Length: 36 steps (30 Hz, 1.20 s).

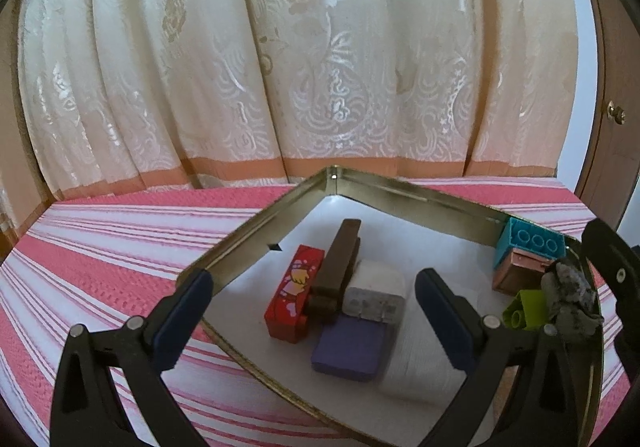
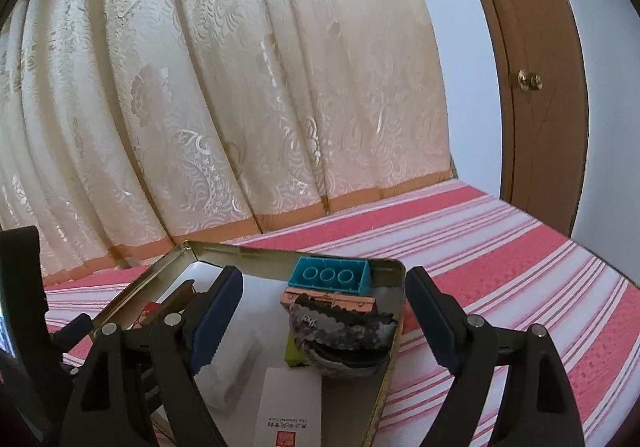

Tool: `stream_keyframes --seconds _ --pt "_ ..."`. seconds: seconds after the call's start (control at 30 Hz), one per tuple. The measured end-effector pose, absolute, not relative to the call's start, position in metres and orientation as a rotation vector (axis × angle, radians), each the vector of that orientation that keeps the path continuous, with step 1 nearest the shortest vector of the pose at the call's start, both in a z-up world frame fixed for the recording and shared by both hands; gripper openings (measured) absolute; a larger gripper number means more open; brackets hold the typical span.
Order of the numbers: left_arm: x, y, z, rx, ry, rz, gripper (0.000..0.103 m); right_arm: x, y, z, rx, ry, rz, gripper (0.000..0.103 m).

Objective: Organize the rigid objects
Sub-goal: 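Withdraw both open tools back from the filled tray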

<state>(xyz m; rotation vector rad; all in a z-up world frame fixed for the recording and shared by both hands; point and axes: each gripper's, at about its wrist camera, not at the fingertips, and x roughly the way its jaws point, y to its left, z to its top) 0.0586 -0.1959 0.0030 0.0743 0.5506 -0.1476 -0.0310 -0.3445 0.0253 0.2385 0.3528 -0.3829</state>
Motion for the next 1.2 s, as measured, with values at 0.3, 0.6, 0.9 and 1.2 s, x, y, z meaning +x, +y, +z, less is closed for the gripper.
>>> stream_keyframes --seconds 0.3,0.6,0.9,1.2 --pt "0.041 -0.185 0.009 0.068 0.485 -0.161 0.103 -0.045 -0.339 0.028 0.206 0.243 -0.41 0.086" --pt "0.024 -0.178 0.012 0.08 0.442 -0.172 0.103 -0.052 -0.327 0.027 0.157 0.218 -0.446 0.086" --pt "0.014 -0.167 0.013 0.054 0.436 -0.174 0.103 -0.069 -0.322 0.028 0.162 0.2 -0.464 0.086" --pt "-0.001 -0.157 0.013 0.055 0.413 -0.178 0.103 -0.088 -0.31 0.029 0.143 0.175 -0.469 0.086"
